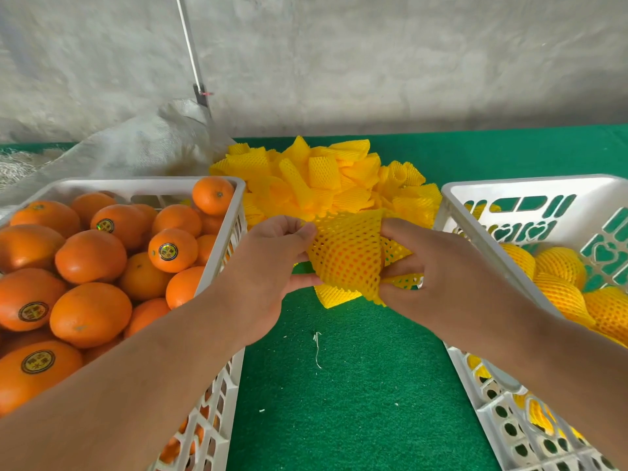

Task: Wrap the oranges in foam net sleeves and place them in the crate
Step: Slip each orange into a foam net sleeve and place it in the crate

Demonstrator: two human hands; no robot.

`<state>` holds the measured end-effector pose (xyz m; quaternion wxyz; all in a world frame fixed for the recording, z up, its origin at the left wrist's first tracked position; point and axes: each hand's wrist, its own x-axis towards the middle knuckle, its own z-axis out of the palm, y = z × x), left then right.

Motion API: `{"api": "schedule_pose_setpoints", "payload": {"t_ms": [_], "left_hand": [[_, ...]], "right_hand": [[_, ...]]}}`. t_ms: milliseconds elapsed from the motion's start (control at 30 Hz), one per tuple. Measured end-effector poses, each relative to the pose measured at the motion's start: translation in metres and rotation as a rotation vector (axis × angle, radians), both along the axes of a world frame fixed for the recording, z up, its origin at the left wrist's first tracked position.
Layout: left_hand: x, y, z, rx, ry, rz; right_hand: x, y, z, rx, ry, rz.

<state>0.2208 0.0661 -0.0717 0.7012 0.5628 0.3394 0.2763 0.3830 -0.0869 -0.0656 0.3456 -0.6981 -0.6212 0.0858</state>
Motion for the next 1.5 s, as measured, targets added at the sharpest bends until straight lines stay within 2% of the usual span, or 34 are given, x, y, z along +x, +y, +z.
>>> {"api": "schedule_pose_setpoints", "payload": {"t_ms": [167, 333, 500, 633, 867, 933, 1067, 1167, 1267, 1500], "left_hand": [[0.000, 0.000, 0.002, -0.003, 0.005, 0.034], [0.002, 0.001, 0.001, -0.054, -0.003, 0.050], [-0.001, 0.000, 0.001, -0.003, -0.045, 0.015], [-0.005, -0.001, 0.002, 0.107, -0.092, -0.190], [-0.005, -0.011, -0.004, 0.547, 0.271, -0.238], [-0.006, -0.012, -0.003, 0.599, 0.305, -0.245], [-0.005, -0.014, 0.000, 0.577, 0.322, -0.147], [-0.004, -0.013, 0.002, 0.443, 0.293, -0.142], [-0.004, -0.013, 0.005, 0.262, 0.167, -0.226], [-0.003, -0.014, 0.000, 0.229, 0.164, -0.269]], "right_hand": [[-0.002, -0.004, 0.009, 0.041, -0.185, -0.124], [-0.001, -0.004, 0.006, 0.067, -0.108, -0.090], [0.003, 0.000, -0.004, 0.036, 0.132, -0.089], [0.008, 0.005, -0.008, 0.039, 0.422, -0.127], [0.014, 0.009, -0.005, 0.069, 0.656, -0.141], [0.013, 0.011, -0.003, 0.066, 0.767, -0.119], [0.016, 0.011, 0.000, 0.110, 0.943, -0.100], [0.013, 0.010, 0.000, 0.098, 0.808, -0.118], [0.013, 0.007, -0.004, 0.093, 0.513, -0.121], [0.006, 0.005, -0.015, -0.065, 0.128, 0.186]]}}
